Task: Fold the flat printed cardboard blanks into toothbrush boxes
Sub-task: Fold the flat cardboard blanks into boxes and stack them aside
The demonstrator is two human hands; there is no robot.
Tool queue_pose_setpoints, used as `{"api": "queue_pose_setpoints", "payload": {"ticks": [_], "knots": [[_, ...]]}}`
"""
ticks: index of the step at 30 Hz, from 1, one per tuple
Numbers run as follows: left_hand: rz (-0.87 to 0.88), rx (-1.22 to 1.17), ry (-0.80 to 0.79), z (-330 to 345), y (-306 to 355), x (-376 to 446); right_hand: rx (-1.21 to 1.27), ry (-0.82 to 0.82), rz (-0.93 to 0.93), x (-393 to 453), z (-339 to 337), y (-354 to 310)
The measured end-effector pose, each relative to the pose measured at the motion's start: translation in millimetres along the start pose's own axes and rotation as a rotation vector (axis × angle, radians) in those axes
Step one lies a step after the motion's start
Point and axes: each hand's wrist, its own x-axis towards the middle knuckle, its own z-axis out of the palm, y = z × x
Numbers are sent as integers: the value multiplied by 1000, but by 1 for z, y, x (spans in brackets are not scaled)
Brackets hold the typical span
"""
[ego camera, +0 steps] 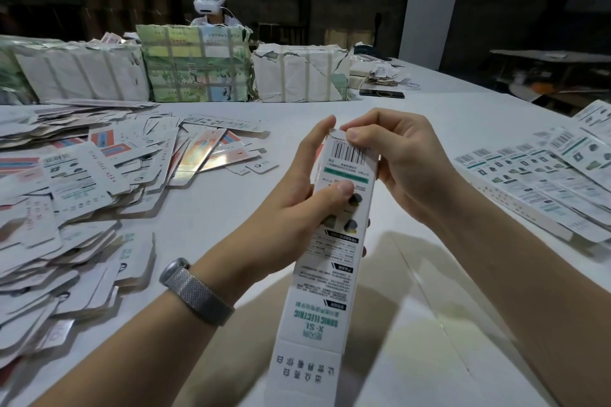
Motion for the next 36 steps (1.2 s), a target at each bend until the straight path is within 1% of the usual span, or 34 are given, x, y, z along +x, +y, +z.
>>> {"api": "queue_pose_setpoints", "payload": {"ticks": [6,13,16,19,24,31,36], "knots": [[-43,-68,-60,-4,2,-2,-34,-21,17,1,-3,0],[-5,-3,-1,-3,1,0,13,-81,52,3,-5,0],[6,-34,20,-5,2,1,28,-99,44,2,-6,3],[6,-88,39,-7,4,2,9,-83,18,0,-3,6],[22,-57,68,-4,4,3,-19,-79,-51,0,-2,6],[57,-6,139,0,6,2,100,-106,-21,-2,3,8],[74,-50,147,-3,7,3,136,-114,3,-6,11,7]]}}
